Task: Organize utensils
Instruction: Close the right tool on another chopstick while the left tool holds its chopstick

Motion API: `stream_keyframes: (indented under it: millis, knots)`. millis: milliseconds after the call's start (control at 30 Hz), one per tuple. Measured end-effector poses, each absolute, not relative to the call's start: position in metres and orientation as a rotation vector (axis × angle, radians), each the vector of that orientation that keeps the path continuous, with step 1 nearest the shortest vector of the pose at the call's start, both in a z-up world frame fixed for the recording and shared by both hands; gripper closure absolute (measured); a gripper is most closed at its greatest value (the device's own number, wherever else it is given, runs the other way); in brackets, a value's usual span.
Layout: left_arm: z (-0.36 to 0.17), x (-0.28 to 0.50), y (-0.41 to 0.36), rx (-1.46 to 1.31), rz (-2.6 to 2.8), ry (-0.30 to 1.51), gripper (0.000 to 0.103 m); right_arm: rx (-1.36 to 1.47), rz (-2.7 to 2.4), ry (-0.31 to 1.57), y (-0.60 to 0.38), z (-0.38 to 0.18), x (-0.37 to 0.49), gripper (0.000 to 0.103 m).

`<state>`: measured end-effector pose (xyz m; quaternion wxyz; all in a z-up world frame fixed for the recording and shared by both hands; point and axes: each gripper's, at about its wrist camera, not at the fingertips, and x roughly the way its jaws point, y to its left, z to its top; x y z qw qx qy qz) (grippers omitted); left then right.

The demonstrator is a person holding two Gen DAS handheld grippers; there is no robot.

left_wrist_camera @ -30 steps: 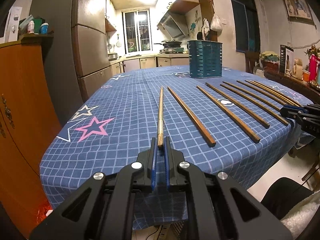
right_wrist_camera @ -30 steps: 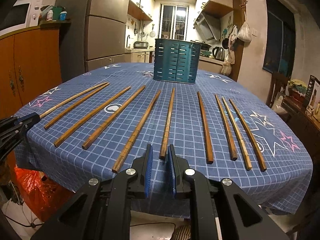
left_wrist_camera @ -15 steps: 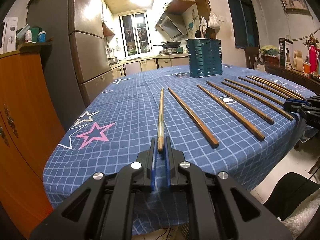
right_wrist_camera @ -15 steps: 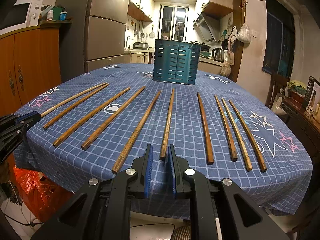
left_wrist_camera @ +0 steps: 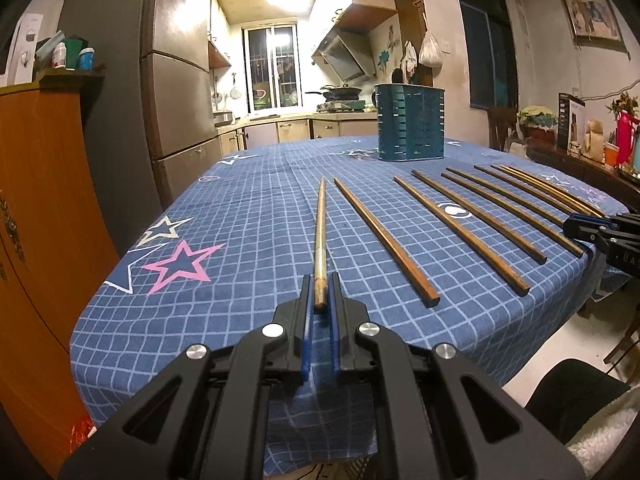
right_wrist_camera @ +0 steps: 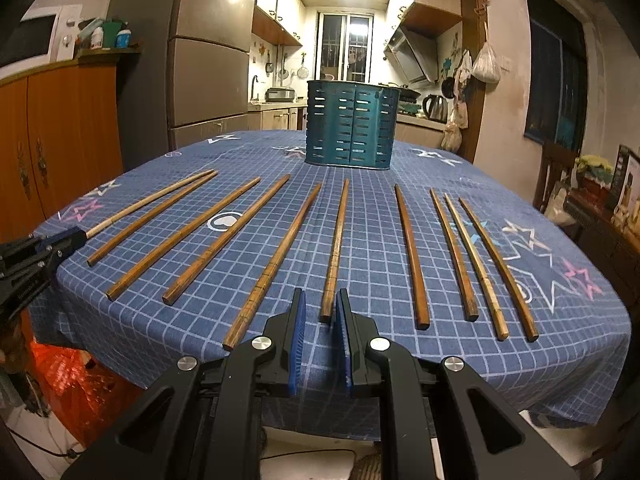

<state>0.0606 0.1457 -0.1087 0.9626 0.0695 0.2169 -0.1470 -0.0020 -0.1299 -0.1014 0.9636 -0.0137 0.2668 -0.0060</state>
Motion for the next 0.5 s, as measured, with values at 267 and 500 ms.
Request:
stream_keyframes:
  millis: [267, 500]
  knots:
    - [-0.107, 0.061, 0.145, 0.12, -0.292, 0.453, 0.098, 0.014, 0.009, 0.549, -0.134, -0.1, -0.002, 0.096]
    - [-0.095, 0.058, 0.144, 0.106, -0.285, 0.448, 0.098, 0.019, 0.024, 0.499, -0.139, -0.083, -0.015, 0.096]
